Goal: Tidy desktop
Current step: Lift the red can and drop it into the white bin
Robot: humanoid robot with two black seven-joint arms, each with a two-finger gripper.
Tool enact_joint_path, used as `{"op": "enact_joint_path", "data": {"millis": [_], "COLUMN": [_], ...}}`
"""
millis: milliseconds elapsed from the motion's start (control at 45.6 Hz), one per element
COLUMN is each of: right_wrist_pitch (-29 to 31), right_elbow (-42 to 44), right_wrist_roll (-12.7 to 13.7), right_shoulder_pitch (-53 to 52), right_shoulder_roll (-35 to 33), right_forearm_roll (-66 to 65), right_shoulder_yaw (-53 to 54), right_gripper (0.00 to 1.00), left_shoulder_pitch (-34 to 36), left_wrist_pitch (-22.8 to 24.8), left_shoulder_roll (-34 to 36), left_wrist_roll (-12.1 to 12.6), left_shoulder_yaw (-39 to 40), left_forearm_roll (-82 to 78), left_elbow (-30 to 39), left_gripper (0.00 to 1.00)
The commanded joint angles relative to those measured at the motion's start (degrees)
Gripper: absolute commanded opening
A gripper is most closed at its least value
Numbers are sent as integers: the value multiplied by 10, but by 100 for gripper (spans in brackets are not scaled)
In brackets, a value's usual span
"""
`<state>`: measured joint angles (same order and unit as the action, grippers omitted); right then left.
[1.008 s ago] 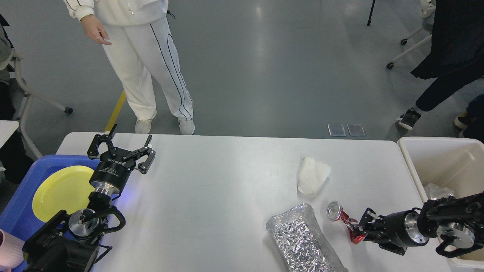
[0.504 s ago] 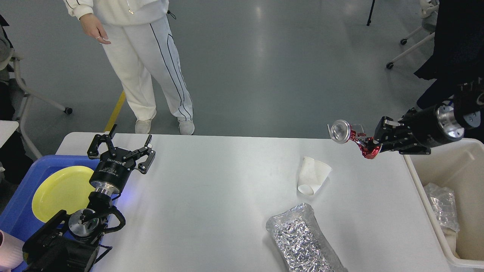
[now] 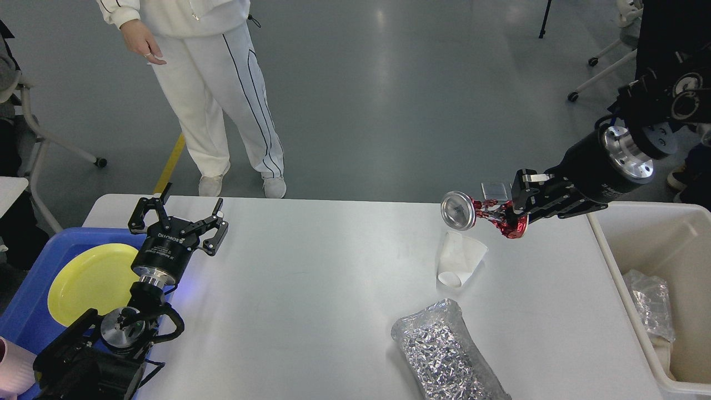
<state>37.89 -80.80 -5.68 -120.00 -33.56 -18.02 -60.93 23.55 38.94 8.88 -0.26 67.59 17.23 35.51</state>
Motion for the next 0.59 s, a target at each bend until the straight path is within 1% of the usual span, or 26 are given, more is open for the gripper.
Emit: {"op": "enact_joint_path", "data": {"millis": [0, 131, 263, 372, 570], "right_wrist_pitch": [-16, -33, -74, -128, -243], "right_elbow": [98, 253, 425, 541, 684], "right_wrist_roll": [0, -1, -2, -2, 3], "right_shoulder_pitch": [92, 230, 368, 483, 648], "right_shoulder_roll": [-30, -42, -42, -34, -5], "right_forearm_roll": [-1, -2, 4, 11, 54], "right_shoulder_yaw": [-15, -8, 5, 39, 119], "right_gripper": [0, 0, 0, 0, 0], "left_shoulder_pitch": [0, 0, 0, 0, 0], "left_wrist_pitch": [0, 0, 0, 0, 0], "left_shoulder_roll": [0, 0, 0, 0, 0], "left_wrist_roll": [0, 0, 0, 0, 0], "left_shoulder_yaw": [0, 0, 0, 0, 0], "left_forearm_roll": [0, 0, 0, 0, 0], "left_elbow": [0, 0, 0, 0, 0], "left_gripper": [96, 96, 96, 96, 96]}}
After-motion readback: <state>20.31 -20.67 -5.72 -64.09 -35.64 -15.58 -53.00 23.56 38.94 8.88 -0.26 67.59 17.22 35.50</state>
